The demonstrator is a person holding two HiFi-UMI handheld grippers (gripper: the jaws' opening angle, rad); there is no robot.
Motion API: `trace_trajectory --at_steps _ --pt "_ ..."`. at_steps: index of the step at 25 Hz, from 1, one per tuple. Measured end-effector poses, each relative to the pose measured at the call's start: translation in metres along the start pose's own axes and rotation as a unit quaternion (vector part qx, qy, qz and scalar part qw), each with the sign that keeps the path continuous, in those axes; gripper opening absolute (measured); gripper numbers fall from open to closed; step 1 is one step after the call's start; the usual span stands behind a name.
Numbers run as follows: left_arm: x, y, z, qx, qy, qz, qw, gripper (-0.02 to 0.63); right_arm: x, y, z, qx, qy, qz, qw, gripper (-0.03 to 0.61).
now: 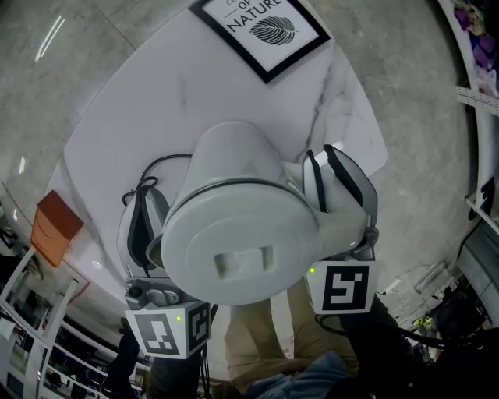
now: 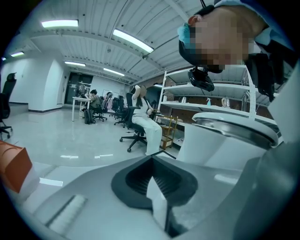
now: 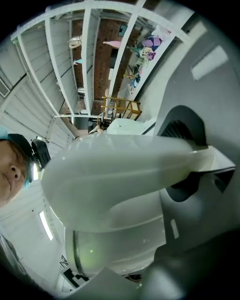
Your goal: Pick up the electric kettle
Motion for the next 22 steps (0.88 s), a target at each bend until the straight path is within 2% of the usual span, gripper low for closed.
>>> trace_trajectory --at_steps 22 --pt "0.0051 -0.0054 0.0022 0.001 -0.009 0.012 0.9999 0.002 0.0017 -0.0026 -0.0002 0.006 -0.003 0.0 1.0 0.097"
Point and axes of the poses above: the fingertips, and each gripper's own axes: z forward along the fingers, x to its right, y out of its underside, the point moved 10 cm from there along -z, backward along the fingers, and after that the axes turned 13 degrees about x, right-handed, at the moved point
